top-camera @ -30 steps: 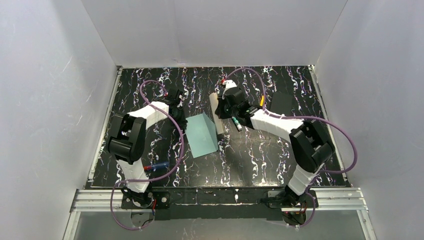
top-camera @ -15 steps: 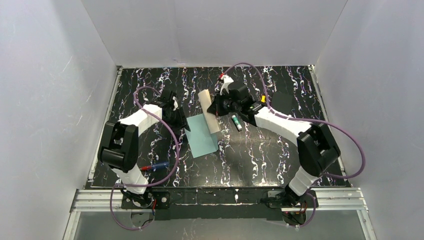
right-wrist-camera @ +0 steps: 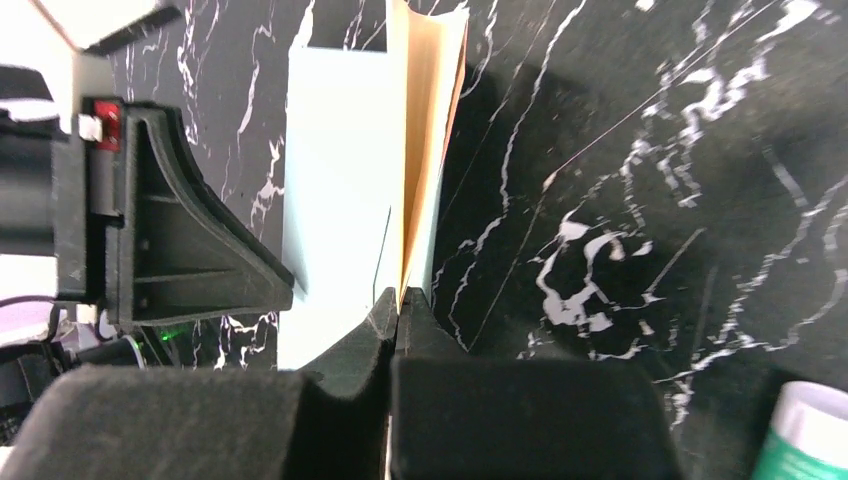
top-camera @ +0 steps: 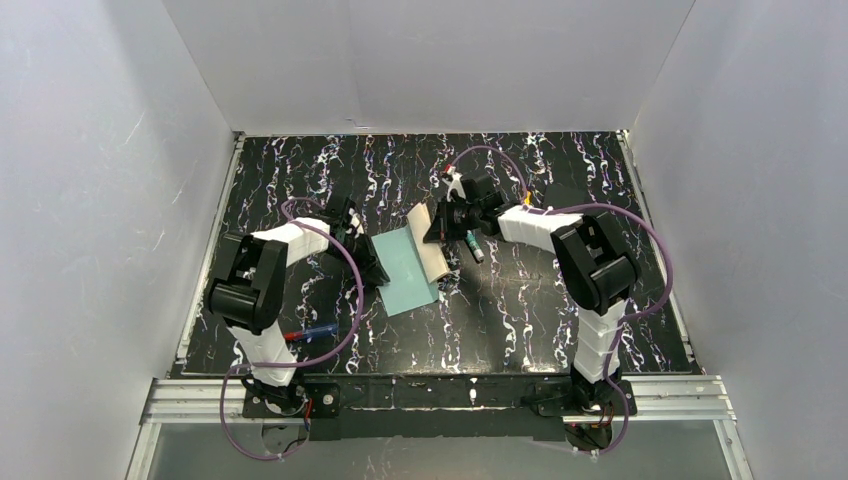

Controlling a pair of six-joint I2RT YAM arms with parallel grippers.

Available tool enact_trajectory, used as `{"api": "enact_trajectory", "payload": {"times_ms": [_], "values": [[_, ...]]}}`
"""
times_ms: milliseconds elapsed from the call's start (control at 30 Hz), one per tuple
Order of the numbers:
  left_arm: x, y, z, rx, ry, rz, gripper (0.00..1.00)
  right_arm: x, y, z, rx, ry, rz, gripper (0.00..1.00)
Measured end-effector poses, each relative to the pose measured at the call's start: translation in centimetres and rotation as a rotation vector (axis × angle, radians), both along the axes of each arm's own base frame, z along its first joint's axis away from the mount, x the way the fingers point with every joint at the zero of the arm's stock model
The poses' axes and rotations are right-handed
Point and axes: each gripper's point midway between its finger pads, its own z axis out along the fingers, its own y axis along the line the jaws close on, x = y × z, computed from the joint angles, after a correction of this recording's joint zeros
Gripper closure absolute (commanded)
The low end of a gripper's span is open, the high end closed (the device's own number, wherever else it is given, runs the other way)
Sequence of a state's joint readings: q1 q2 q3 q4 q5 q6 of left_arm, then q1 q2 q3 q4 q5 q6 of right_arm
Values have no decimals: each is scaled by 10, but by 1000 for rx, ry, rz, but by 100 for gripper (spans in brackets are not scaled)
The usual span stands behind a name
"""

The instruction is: Place the letter into the envelope and seal it

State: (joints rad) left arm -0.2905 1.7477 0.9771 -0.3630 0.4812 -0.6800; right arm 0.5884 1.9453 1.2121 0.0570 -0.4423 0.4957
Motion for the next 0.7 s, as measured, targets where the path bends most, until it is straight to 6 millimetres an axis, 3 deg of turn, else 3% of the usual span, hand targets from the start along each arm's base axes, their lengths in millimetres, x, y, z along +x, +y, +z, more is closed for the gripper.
{"api": "enact_trajectory", "payload": {"times_ms": [200,467,700], "values": [[-10,10,-6,69,73,10,71,20,-8,-2,8,-69,-58,99],[-29,23,-5,143,172,16,57,6,-19,-35,7,-59,-93,99],[-40,31,-2,189,201,16,38,6,-16,-36,55,-104,-99,99]]}}
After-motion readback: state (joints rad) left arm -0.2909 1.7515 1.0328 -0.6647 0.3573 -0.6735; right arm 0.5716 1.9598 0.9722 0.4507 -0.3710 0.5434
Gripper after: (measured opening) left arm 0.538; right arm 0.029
